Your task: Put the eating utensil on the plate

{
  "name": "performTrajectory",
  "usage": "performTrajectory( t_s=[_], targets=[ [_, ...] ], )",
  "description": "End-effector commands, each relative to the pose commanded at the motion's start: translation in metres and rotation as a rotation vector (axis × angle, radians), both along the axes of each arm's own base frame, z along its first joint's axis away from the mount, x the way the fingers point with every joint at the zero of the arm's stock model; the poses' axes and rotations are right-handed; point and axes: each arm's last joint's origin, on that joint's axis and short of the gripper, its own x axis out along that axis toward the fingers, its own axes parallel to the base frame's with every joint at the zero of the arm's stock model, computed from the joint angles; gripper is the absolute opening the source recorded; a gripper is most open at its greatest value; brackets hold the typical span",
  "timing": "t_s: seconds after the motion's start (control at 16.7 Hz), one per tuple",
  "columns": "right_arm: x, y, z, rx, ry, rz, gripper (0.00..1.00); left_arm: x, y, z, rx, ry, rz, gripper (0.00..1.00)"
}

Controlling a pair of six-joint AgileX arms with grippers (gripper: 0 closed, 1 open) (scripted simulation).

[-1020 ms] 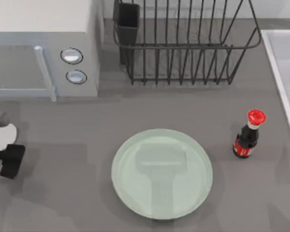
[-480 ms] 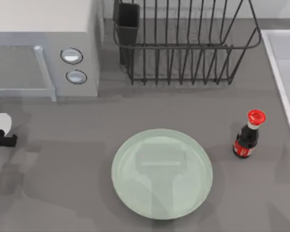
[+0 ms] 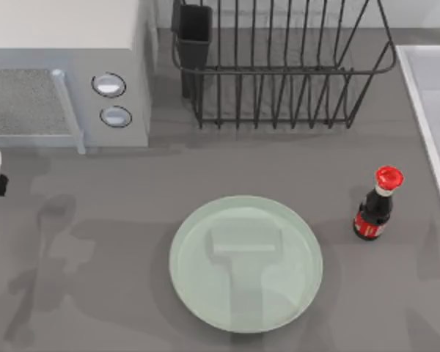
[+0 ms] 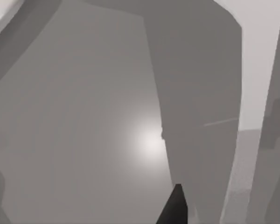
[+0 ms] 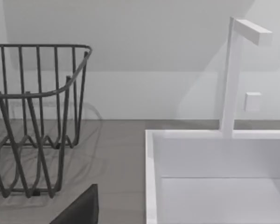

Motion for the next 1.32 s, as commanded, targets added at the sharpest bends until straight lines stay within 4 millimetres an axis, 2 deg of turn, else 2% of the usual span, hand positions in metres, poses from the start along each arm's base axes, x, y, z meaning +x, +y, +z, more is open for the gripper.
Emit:
performTrajectory(
  t_s=[0.3, 0.6, 0.96, 1.32],
  targets=[
    [0.000, 0.000, 0.000, 0.000, 0.000, 0.000, 1.00, 0.001, -0.003, -0.004, -0.003, 0.008, 0.016, 0.00],
    [0.000, 0.000, 0.000, 0.000, 0.000, 0.000, 1.00, 0.010, -0.035, -0.014, -0.030, 0.041, 0.157, 0.00],
    [0.000, 0.000, 0.000, 0.000, 0.000, 0.000, 1.00, 0.019, -0.106, -0.030, -0.038, 0.158, 0.530, 0.00],
    [0.000, 0.000, 0.000, 0.000, 0.000, 0.000, 1.00, 0.013, -0.193, -0.052, 0.111, 0.272, 1.018, 0.00]
  ],
)
